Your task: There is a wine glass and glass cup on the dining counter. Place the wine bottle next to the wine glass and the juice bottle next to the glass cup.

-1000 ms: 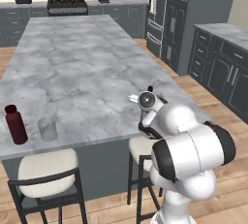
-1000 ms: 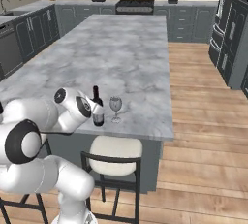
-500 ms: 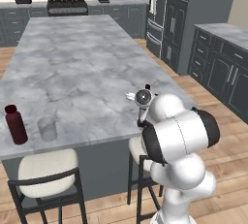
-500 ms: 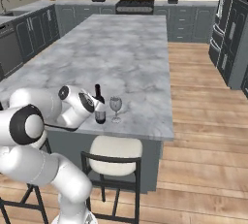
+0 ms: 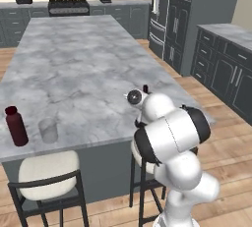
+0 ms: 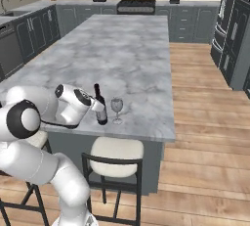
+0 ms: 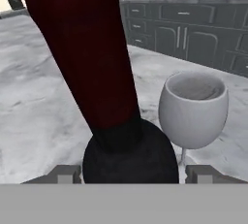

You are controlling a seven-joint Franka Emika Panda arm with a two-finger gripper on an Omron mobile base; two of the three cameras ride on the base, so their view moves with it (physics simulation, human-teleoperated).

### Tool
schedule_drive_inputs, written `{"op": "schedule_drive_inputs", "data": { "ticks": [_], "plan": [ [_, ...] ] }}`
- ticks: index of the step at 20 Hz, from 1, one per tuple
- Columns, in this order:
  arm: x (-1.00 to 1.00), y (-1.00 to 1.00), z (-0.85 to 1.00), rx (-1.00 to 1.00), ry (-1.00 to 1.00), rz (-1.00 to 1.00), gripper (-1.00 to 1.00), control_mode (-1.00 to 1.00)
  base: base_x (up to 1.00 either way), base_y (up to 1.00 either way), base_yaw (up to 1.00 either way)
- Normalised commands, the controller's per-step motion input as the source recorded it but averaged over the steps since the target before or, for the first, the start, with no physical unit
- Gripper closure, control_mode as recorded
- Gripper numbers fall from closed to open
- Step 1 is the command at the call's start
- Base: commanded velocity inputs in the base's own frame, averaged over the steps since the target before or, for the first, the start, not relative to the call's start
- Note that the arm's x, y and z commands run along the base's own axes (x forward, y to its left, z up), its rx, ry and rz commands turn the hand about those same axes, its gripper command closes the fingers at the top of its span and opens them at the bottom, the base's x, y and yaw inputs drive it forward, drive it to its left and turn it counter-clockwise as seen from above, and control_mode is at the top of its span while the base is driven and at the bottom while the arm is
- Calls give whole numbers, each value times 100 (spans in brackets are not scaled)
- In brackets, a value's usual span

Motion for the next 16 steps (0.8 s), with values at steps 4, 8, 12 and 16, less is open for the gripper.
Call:
{"op": "schedule_drive_inputs", "data": {
  "ticks": [4, 8, 12, 16],
  "plan": [
    [1, 0, -30, -1, 0, -10, 100, -100, 0, 0, 0],
    [0, -5, -28, 0, 0, -8, 100, -100, 0, 0, 0],
    [0, -10, -23, 0, 0, -4, 100, -100, 0, 0, 0],
    [0, -12, -25, 0, 0, 0, 100, -100, 0, 0, 0]
  ]
}}
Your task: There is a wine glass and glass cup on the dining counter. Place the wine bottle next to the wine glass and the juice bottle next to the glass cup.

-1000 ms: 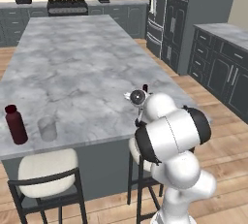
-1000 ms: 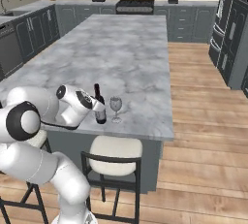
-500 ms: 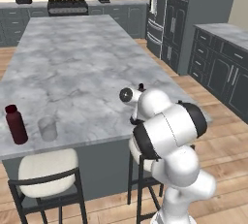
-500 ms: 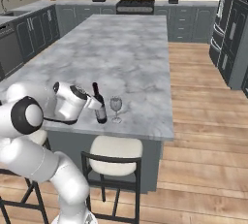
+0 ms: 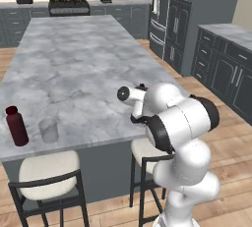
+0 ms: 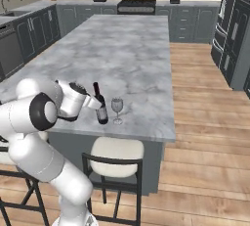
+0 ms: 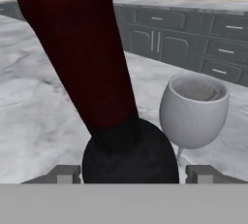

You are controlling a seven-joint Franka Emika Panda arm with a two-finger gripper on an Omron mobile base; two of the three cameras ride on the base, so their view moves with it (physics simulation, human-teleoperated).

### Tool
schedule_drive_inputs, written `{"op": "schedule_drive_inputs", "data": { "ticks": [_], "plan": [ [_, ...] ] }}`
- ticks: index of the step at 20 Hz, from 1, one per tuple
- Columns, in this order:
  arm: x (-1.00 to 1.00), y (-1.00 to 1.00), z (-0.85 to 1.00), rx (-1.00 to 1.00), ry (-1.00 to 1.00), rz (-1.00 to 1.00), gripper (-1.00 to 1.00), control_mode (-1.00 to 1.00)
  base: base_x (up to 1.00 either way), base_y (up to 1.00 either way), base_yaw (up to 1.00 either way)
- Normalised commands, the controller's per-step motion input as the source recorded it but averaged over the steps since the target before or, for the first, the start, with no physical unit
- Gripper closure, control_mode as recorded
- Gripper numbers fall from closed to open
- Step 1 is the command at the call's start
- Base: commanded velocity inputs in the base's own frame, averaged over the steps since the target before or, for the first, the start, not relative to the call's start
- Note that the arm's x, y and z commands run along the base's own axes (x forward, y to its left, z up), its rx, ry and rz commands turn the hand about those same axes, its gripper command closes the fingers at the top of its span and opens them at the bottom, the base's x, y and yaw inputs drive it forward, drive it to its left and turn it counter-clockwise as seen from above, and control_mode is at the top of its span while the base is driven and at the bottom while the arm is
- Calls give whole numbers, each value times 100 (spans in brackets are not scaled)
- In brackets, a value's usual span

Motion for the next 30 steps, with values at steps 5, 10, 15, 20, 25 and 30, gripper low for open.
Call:
{"op": "schedule_drive_inputs", "data": {
  "ticks": [5, 10, 15, 20, 25, 30],
  "plan": [
    [-1, -13, -28, 2, 0, 0, 100, -100, 0, 0, 0],
    [-12, -16, -32, 1, 0, 0, 100, -100, 0, 0, 0],
    [-15, -22, -31, 2, 0, 0, 100, -100, 0, 0, 0],
    [-8, -13, -30, 1, 0, 0, 100, -100, 0, 0, 0],
    [-6, -1, -33, 0, 0, 0, -100, -100, 0, 0, 0],
    [-12, -1, -14, 0, 0, -1, -100, -100, 0, 0, 0]
  ]
}}
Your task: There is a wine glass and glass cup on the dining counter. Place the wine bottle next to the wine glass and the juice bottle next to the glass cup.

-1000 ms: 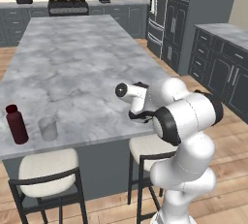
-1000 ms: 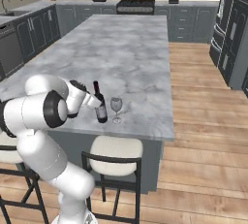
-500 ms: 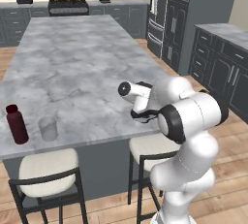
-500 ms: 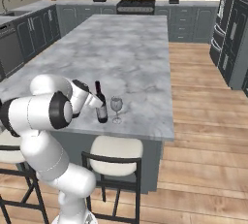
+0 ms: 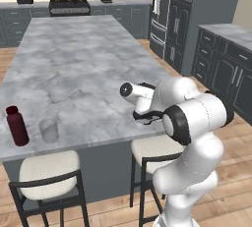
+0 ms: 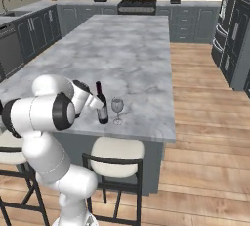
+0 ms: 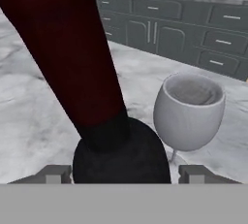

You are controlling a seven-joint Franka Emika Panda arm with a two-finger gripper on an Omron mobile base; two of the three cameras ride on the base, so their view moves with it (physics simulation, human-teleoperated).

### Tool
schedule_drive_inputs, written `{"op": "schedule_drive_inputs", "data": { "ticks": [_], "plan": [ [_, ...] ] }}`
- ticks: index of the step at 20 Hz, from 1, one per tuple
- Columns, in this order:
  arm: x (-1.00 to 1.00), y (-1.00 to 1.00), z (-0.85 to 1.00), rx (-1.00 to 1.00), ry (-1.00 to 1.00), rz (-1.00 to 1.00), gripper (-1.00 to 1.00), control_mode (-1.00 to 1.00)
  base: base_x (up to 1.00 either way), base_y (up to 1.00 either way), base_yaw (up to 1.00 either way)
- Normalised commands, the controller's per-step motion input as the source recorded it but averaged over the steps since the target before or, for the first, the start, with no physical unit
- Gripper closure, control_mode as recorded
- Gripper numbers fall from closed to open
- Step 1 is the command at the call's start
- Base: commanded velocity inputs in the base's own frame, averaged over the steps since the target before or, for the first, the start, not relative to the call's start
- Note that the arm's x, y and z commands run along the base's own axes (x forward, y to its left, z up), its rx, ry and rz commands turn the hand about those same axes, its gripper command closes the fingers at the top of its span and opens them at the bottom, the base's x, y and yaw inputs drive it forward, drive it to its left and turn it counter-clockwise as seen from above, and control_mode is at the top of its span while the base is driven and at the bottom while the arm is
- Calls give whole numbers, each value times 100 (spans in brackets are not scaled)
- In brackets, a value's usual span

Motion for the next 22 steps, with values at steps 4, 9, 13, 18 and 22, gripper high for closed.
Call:
{"op": "schedule_drive_inputs", "data": {
  "ticks": [4, 9, 13, 18, 22],
  "plan": [
    [-15, 1, -7, 0, -1, -1, -100, -100, 0, 0, 0],
    [-8, 0, -4, 0, -3, -1, -100, -100, 0, 0, 0],
    [0, 0, -4, 0, -4, 0, -100, -100, 0, 0, 0],
    [-1, 16, -2, 0, -3, 0, -100, -100, 0, 0, 0],
    [-3, 22, 0, 0, -2, 0, -100, -100, 0, 0, 0]
  ]
}}
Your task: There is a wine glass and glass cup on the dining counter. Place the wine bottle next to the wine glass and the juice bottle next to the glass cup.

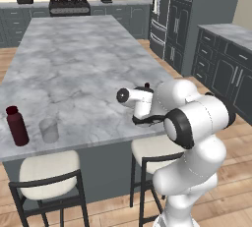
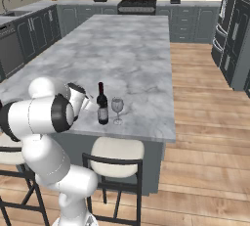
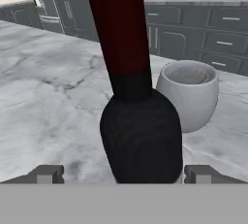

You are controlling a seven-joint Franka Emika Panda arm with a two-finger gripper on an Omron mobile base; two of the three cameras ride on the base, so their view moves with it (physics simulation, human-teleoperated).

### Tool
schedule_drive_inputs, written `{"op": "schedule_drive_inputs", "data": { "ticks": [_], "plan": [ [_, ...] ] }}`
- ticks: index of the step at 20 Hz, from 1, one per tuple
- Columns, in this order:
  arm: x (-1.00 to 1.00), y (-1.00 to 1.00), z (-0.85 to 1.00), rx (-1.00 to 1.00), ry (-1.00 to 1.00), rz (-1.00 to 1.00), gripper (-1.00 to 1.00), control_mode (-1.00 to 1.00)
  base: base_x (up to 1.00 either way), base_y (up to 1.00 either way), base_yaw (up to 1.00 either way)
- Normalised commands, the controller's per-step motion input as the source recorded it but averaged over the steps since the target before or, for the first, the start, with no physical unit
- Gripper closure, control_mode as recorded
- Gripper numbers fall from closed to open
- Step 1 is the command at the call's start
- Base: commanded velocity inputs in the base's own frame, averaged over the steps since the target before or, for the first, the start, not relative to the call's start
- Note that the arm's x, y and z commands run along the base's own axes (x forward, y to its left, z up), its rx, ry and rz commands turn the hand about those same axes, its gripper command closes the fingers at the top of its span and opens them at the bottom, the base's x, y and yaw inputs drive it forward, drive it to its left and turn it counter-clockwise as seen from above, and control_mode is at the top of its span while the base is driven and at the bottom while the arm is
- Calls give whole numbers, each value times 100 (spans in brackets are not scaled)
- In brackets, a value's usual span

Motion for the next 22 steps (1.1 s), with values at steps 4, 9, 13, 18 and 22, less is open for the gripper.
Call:
{"op": "schedule_drive_inputs", "data": {
  "ticks": [4, 9, 13, 18, 22],
  "plan": [
    [-4, 20, 2, 2, 0, 0, -100, -100, 0, 0, 0],
    [-20, 11, 20, 9, 0, 5, -100, -100, 0, 0, 0],
    [-23, 10, 28, 10, 0, 13, -100, -100, 0, 0, 0],
    [-36, -1, 40, 8, 0, 27, -100, -100, 0, 0, 0],
    [-36, -3, 39, 4, 0, 30, -100, -100, 0, 0, 0]
  ]
}}
